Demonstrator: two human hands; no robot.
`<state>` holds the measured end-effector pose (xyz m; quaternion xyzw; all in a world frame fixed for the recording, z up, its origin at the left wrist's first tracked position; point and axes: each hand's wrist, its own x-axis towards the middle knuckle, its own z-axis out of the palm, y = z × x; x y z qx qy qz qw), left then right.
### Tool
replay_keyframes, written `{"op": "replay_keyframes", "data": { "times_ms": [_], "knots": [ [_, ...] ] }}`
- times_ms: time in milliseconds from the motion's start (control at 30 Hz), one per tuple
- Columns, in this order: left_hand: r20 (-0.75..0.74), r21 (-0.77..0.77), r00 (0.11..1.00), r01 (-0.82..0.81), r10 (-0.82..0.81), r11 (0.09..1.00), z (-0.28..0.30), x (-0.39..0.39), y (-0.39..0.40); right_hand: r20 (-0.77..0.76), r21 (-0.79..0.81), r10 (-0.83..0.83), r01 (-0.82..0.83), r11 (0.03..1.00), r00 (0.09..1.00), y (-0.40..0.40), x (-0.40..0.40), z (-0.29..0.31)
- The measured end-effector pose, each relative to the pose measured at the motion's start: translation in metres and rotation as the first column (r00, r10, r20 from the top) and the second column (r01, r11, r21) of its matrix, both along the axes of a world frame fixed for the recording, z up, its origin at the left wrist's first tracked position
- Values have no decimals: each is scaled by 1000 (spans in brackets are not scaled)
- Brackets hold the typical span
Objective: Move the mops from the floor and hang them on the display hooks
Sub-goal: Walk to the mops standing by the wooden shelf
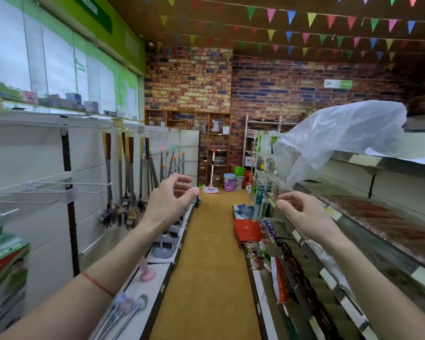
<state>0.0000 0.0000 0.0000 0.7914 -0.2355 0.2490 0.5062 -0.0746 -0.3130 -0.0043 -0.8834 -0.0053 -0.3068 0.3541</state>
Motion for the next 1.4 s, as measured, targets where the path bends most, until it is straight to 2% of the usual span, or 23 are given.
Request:
{"op": "replay_keyframes", "data": {
  "times_ms": [133,333,767,900,1400],
  "knots": [
    [-29,-5,999,-12,12,1000,-8,20,-16,-22,33,22,-22,999,1000,-16,27,-8],
    [-19,-4,999,-43,43,999,-15,99,-36,-18,22,38,-38,999,999,-35,112,-15],
    [-4,-40,1000,2,-2,999,-1,348,-62,56,25,45,-46,999,997,-43,361,9],
    [-8,-31,1000,0,0,1000,-8,418,-77,27,11,34,-34,999,999,-55,423,9],
    [-35,-17,999,-40,39,999,-21,698,-192,29,41,64,-65,997,998,-169,724,-9]
  ]
}}
